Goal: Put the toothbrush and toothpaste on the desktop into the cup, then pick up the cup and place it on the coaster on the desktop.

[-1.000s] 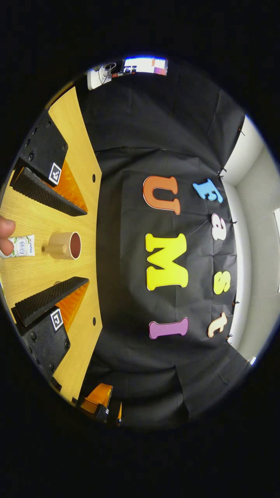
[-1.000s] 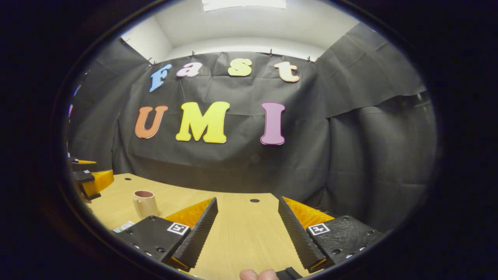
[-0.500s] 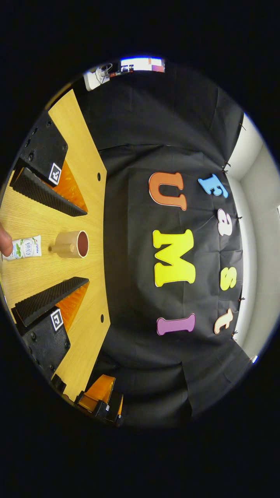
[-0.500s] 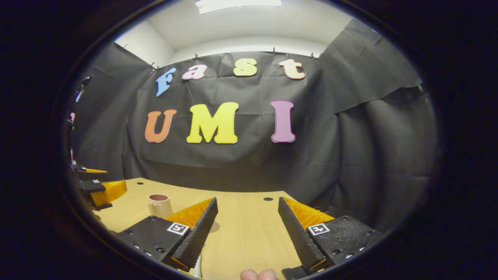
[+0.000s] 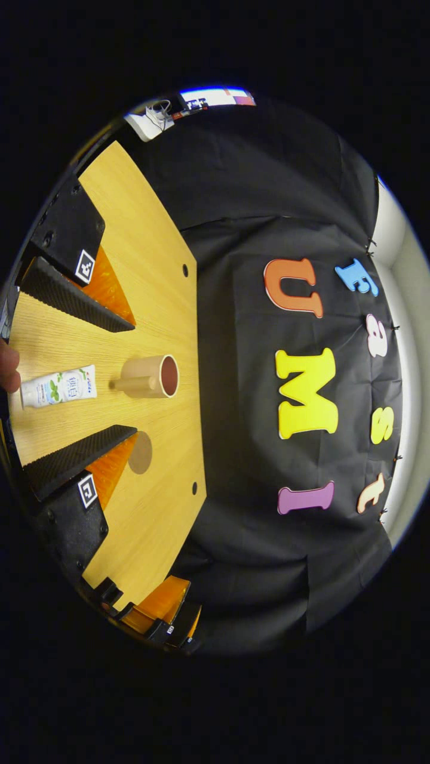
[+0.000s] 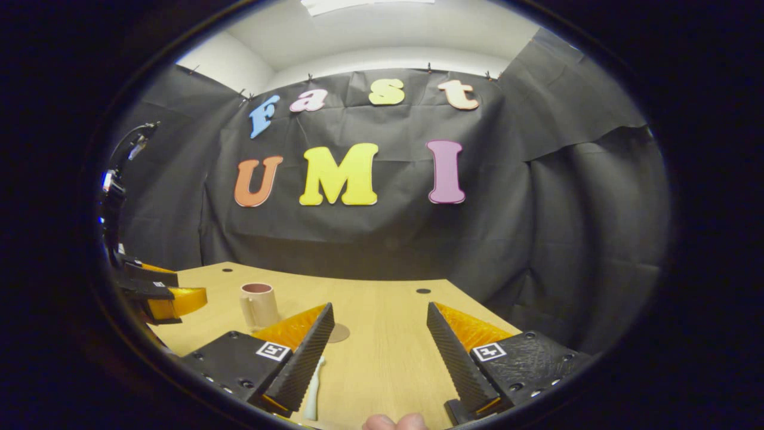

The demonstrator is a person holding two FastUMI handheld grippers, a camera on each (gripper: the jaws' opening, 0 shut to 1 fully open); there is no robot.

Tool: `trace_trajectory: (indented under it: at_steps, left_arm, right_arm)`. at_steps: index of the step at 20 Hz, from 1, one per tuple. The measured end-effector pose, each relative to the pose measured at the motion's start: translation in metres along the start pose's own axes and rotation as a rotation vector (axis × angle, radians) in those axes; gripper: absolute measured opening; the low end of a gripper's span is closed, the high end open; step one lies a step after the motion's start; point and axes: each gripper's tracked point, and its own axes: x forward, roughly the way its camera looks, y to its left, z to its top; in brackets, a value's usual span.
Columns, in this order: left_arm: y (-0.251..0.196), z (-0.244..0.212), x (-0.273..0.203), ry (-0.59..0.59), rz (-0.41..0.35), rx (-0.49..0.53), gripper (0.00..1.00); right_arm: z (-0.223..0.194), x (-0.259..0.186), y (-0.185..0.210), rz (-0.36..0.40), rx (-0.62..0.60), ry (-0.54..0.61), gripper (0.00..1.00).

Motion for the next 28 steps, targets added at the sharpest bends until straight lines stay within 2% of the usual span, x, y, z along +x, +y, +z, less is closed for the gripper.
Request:
trace_trajectory:
  at_steps: [2, 6, 10, 15, 17, 19, 25, 26, 27, 28]
  left_arm:
    - [0.001, -0.023, 0.005, 0.083, 0.005, -0.006, 0.99]
    - [-0.012, -0.067, 0.016, 0.259, -0.043, -0.06, 1.0]
    - [-0.009, -0.09, 0.025, 0.375, -0.048, -0.094, 1.0]
    - [-0.009, -0.111, 0.034, 0.459, -0.039, -0.117, 1.0]
    - [-0.009, -0.113, 0.035, 0.479, -0.038, -0.095, 0.99]
    - [-0.008, -0.115, 0.035, 0.483, -0.034, -0.057, 0.97]
    - [-0.009, -0.118, 0.035, 0.498, -0.029, -0.025, 0.77]
    - [-0.008, -0.119, 0.034, 0.502, -0.029, -0.016, 0.7]
    - [-0.008, -0.12, 0.033, 0.508, -0.023, -0.016, 0.67]
    - [-0.008, -0.119, 0.033, 0.512, -0.022, -0.023, 0.58]
  right_arm:
    - [-0.012, 0.001, 0.003, 0.01, 0.012, 0.032, 0.94]
    - [-0.036, -0.003, 0.005, 0.023, -0.004, 0.087, 0.96]
    - [-0.045, -0.004, 0.0, 0.02, 0.013, 0.11, 0.96]
    - [-0.047, -0.002, -0.008, 0.002, 0.035, 0.122, 0.95]
    - [-0.05, -0.003, -0.008, 0.005, 0.034, 0.129, 0.96]
    - [-0.055, -0.002, -0.005, 0.013, 0.045, 0.141, 0.94]
    - [-0.059, 0.001, -0.005, 0.014, 0.057, 0.153, 0.95]
    - [-0.059, 0.002, -0.003, 0.015, 0.061, 0.152, 0.96]
    - [-0.059, 0.003, -0.002, 0.015, 0.063, 0.152, 0.96]
    - [-0.06, 0.004, 0.0, 0.017, 0.061, 0.151, 0.95]
